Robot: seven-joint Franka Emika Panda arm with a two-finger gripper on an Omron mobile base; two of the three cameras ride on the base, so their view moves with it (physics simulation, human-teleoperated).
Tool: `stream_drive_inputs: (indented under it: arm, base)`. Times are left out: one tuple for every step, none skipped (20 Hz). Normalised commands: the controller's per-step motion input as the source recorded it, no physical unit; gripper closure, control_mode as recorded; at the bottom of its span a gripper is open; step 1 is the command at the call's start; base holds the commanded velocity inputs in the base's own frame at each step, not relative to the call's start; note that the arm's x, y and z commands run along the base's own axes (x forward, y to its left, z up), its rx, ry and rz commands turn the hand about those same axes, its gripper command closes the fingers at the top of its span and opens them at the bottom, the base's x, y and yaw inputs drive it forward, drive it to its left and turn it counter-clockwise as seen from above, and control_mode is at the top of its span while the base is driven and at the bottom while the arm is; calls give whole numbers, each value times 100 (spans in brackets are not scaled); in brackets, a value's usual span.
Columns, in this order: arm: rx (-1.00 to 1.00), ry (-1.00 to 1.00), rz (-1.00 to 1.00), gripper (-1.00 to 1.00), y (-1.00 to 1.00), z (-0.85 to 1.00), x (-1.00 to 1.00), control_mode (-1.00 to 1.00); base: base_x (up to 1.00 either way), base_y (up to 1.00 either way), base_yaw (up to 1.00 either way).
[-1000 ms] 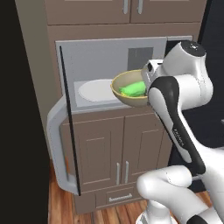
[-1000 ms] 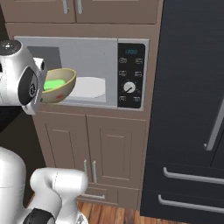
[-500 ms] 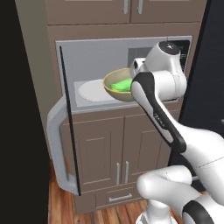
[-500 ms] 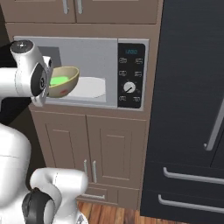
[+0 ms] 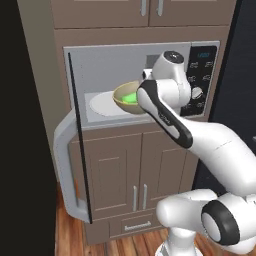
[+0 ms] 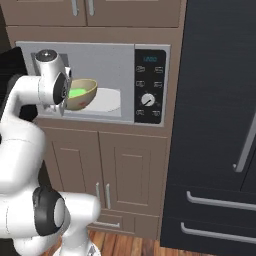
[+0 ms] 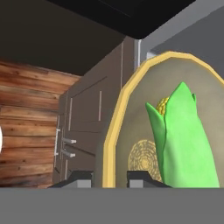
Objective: Pick the corn from the sink and place it in the bowl. Then pick the bowl and place it in the microwave. Then close the microwave door and press the start button.
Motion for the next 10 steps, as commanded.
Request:
stream_drive_inputs:
  arm:
    - [0, 2, 0, 100, 6, -14, 80, -100]
    - [0, 2, 0, 100, 4, -16, 77, -100]
    - [0, 3, 0, 100, 4, -24, 76, -100]
    - [-1, 4, 0, 100, 3, -27, 76, -100]
    - [-1, 5, 0, 100, 1, -33, 74, -100]
    - [-1, 5, 0, 100, 0, -35, 75, -100]
    - [0, 5, 0, 100, 0, -35, 76, -100]
    - [0, 5, 0, 100, 0, -34, 73, -100]
    - [0, 7, 0, 100, 0, -29, 73, -100]
    - [0, 6, 0, 100, 0, -26, 71, -100]
  base:
    - [0, 0, 0]
    - [0, 0, 0]
    - [0, 0, 0]
    - [0, 0, 0]
    - [0, 0, 0]
    - [0, 0, 0]
    - [0, 0, 0]
    - [0, 0, 0]
    - [0, 0, 0]
    - [0, 0, 0]
